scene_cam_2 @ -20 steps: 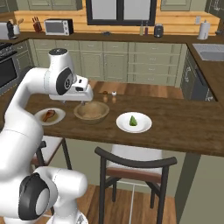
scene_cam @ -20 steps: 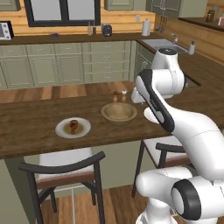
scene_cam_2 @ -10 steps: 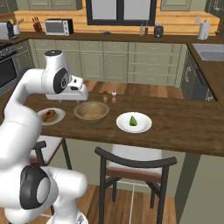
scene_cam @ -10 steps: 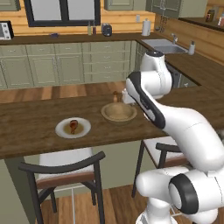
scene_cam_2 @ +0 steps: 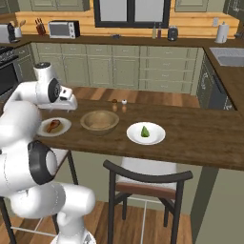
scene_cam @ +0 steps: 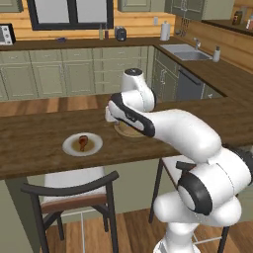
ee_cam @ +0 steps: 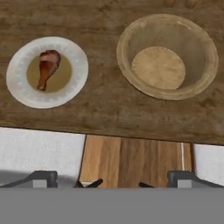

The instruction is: Pick the chicken drumstick and lemon wedge from their plates and place them in the bowl. Then put the bowl in the fridge.

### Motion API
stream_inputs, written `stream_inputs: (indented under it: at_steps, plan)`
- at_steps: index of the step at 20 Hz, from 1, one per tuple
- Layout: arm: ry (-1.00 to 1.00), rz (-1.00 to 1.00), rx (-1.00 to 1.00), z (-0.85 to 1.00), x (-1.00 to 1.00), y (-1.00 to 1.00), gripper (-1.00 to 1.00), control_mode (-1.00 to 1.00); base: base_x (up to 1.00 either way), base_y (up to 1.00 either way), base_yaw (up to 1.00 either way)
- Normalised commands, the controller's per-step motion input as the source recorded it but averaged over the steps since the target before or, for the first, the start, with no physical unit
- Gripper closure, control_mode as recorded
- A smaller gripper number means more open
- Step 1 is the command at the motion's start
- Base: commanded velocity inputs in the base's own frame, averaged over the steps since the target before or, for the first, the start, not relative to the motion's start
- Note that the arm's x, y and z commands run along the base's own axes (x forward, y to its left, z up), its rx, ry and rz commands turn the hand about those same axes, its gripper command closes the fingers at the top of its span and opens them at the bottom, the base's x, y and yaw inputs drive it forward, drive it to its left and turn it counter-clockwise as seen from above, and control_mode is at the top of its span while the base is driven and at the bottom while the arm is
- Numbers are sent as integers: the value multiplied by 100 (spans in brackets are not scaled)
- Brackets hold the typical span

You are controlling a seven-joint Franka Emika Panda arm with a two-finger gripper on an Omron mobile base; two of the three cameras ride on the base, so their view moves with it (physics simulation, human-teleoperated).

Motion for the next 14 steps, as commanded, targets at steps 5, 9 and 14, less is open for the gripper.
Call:
stream_inputs:
  at_steps: [5,9,14]
  plan:
    - [14,-7,7,-66,43,99,-100,-100,0,0,0]
    - [11,-12,16,-53,0,84,-100,-100,0,0,0]
    - [10,-14,4,-46,37,82,-100,-100,0,0,0]
